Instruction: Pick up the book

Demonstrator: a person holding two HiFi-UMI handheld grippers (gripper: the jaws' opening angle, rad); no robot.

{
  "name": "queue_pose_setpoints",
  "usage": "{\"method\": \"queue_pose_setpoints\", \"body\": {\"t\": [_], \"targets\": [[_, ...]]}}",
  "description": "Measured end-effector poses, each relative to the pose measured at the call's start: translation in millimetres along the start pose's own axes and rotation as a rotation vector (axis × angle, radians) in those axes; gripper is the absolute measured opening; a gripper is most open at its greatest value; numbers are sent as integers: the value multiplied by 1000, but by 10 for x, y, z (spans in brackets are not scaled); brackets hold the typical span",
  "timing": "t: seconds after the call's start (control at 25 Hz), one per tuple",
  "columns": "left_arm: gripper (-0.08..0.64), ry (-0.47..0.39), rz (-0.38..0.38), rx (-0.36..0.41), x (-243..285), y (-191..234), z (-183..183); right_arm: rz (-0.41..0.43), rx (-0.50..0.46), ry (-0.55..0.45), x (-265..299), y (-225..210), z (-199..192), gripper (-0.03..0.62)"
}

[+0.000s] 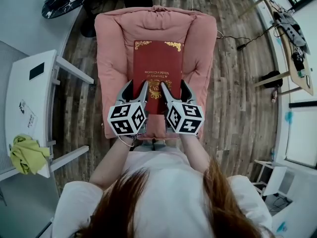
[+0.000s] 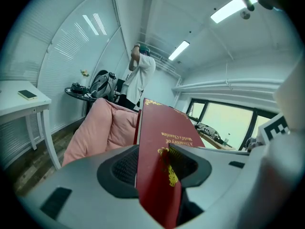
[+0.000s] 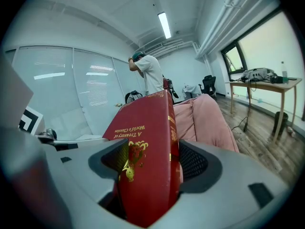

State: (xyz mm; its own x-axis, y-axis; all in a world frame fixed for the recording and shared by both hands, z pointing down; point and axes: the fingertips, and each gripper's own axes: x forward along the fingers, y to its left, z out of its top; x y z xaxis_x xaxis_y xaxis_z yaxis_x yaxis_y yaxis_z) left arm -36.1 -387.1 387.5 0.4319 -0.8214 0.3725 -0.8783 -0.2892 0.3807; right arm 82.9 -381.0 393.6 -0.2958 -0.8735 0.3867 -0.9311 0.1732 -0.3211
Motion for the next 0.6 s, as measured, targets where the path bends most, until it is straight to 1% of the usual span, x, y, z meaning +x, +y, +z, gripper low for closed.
{"method": "queue_pose_setpoints", "body": {"t": [0.2, 0.4, 0.6], "targets": [[180, -41, -10, 22, -108, -99, 152, 11, -9, -42, -115, 59, 153, 330], [181, -60, 2, 16, -202, -167, 118, 27, -21, -45, -217, 61, 152, 330], [181, -66, 15, 31, -271, -264, 33, 40, -13, -53, -332, 5, 89, 330]]}}
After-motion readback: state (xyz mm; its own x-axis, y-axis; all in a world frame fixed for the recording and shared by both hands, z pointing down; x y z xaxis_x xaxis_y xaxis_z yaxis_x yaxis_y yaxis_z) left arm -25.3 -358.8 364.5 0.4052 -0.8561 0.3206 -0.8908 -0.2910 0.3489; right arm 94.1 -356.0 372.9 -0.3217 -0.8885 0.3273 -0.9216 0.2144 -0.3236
